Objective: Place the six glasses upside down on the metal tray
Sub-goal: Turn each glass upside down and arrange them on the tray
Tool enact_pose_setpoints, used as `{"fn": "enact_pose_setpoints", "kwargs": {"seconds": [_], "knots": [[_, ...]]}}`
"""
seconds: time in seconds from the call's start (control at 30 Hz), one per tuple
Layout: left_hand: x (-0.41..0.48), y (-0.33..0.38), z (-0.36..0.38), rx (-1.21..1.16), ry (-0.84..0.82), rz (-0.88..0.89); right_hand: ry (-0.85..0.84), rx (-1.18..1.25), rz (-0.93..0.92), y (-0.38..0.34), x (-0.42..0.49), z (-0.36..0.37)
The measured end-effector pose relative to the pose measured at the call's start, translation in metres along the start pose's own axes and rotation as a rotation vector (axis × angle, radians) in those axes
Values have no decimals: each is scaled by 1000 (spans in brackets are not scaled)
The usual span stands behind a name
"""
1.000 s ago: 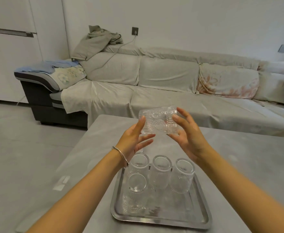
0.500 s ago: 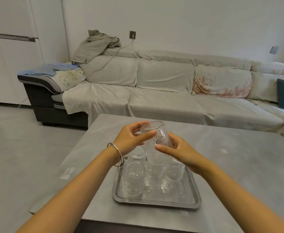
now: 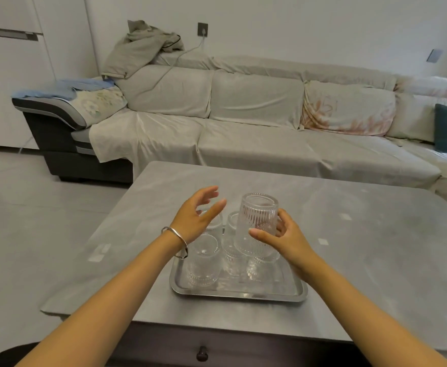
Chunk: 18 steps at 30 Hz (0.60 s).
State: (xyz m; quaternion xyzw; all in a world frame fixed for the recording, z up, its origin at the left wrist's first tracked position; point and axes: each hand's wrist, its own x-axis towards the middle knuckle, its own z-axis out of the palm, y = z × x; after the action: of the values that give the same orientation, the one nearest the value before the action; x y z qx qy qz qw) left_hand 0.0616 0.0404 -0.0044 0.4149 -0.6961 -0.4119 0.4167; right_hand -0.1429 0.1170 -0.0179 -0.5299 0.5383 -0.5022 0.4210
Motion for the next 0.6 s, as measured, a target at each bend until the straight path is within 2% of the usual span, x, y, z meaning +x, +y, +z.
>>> {"fn": "enact_pose_setpoints", "kwargs": {"seconds": [0.13,0.23,0.4,0.6], "knots": [[-13,-41,2,222,-34,-23,44,-21,11,24,-4,-2],[-20,-57,10,243,-85,-24,55,-50,20,40,-6,2],[-21,-69,17,361,-64,-23,49,-67,39,67,-9,8],[-20,-75,16,358,-78,-28,24,-67,45,86,-6,18]]}}
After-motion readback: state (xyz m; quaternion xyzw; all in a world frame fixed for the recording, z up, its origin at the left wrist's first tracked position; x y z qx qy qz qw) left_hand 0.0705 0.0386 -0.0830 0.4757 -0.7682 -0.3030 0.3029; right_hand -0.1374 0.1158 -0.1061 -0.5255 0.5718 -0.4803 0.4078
